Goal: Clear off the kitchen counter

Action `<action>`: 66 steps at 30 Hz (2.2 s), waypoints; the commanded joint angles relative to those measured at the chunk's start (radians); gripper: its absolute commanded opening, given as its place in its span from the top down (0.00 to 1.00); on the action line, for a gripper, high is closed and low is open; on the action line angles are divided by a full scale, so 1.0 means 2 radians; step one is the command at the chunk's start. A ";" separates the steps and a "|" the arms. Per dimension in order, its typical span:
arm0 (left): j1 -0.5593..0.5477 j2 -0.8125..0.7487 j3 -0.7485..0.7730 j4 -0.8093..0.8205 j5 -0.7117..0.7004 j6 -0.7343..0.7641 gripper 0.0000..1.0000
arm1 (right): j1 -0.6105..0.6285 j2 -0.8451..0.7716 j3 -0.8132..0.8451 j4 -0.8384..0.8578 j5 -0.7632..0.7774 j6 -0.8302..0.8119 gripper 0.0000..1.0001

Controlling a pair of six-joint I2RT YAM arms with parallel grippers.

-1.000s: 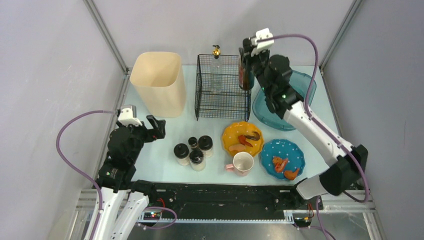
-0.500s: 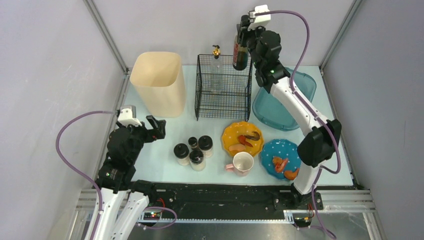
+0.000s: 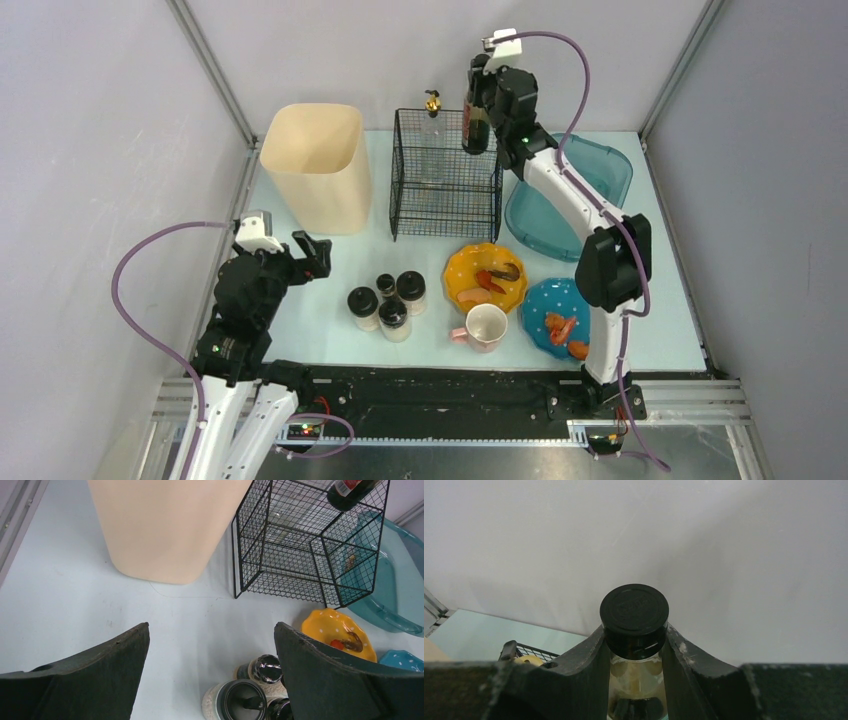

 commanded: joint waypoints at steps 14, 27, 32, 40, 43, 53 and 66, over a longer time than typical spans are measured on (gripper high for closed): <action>0.006 0.003 -0.003 0.015 0.005 -0.003 0.02 | 0.009 -0.014 -0.062 0.114 0.047 0.022 1.00; 0.008 0.004 -0.003 0.016 0.006 -0.003 0.02 | 0.024 -0.008 -0.120 0.126 0.077 0.019 1.00; 0.008 0.005 -0.003 0.015 0.006 -0.004 0.02 | 0.025 -0.006 -0.144 0.130 0.093 0.038 0.99; 0.008 0.007 -0.004 0.015 0.007 -0.004 0.02 | 0.028 -0.009 -0.162 0.124 0.108 0.045 0.60; 0.009 0.006 -0.004 0.015 0.006 -0.003 0.02 | 0.028 -0.013 -0.161 0.115 0.103 0.044 0.49; 0.010 0.004 -0.004 0.015 0.006 -0.003 0.02 | 0.040 -0.081 -0.194 0.118 0.114 0.019 0.26; 0.011 -0.002 -0.005 0.015 0.007 -0.003 0.02 | 0.100 -0.252 -0.275 0.010 0.097 -0.022 0.17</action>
